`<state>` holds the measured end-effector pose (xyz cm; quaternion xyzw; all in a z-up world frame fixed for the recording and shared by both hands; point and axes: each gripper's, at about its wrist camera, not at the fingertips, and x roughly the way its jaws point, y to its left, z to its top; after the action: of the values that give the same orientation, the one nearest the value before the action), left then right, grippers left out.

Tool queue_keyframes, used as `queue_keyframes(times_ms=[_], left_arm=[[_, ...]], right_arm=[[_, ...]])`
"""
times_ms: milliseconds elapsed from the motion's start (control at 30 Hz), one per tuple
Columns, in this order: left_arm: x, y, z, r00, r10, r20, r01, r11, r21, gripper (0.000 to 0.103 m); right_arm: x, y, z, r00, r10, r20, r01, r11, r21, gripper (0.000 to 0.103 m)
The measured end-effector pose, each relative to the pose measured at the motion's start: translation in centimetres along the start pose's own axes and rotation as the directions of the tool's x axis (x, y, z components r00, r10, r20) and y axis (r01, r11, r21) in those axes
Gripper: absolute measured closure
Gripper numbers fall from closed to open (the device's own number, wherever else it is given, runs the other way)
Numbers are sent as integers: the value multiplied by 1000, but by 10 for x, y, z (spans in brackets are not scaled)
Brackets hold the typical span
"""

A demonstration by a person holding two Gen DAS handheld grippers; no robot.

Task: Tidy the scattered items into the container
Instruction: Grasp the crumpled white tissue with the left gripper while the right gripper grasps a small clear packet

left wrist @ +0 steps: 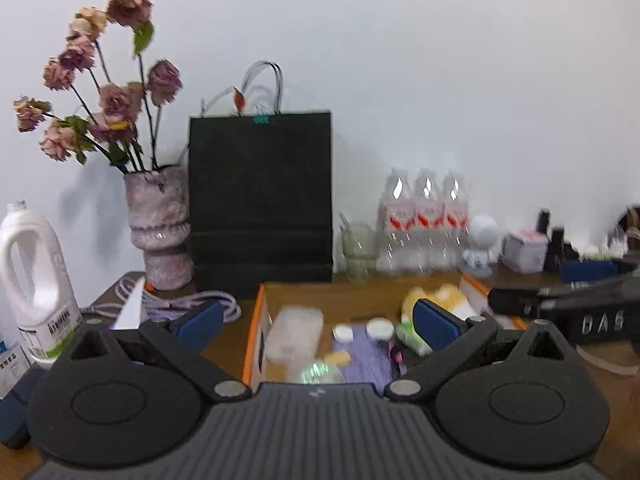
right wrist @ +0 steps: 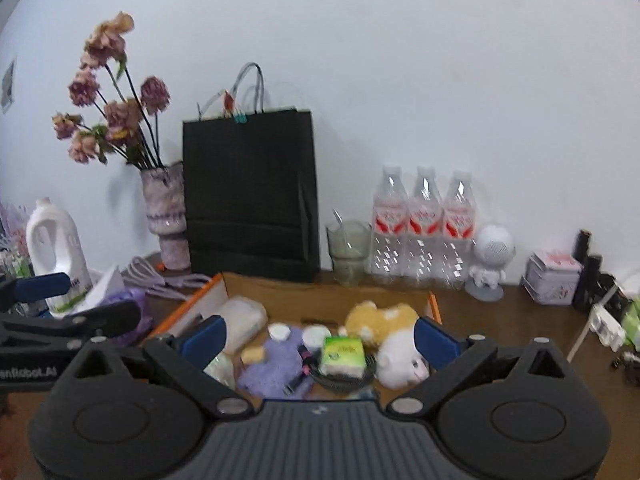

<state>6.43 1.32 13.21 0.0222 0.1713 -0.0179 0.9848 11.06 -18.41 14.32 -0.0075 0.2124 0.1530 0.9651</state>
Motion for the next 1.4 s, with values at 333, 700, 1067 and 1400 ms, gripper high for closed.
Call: queue_keyframes(times_ms=[333, 700, 1067, 1400], left_arm=[[34, -30, -92, 953, -248, -176, 258, 966, 31, 4], [55, -26, -105, 894, -373, -250, 344, 927, -150, 89], [-51, 43, -118, 967, -194, -167, 149, 957, -249, 89], [-60, 40, -136, 967, -160, -196, 118, 970, -212, 89]], right_arm=[[-39, -52, -112, 984, -50, -169, 100, 946, 308, 8], [-53, -28, -150, 975, -46, -216, 101, 963, 251, 10], [8, 16, -110, 974, 43, -222, -30, 998, 60, 43], [64, 41, -112, 946, -25, -324, 17, 999, -27, 89]])
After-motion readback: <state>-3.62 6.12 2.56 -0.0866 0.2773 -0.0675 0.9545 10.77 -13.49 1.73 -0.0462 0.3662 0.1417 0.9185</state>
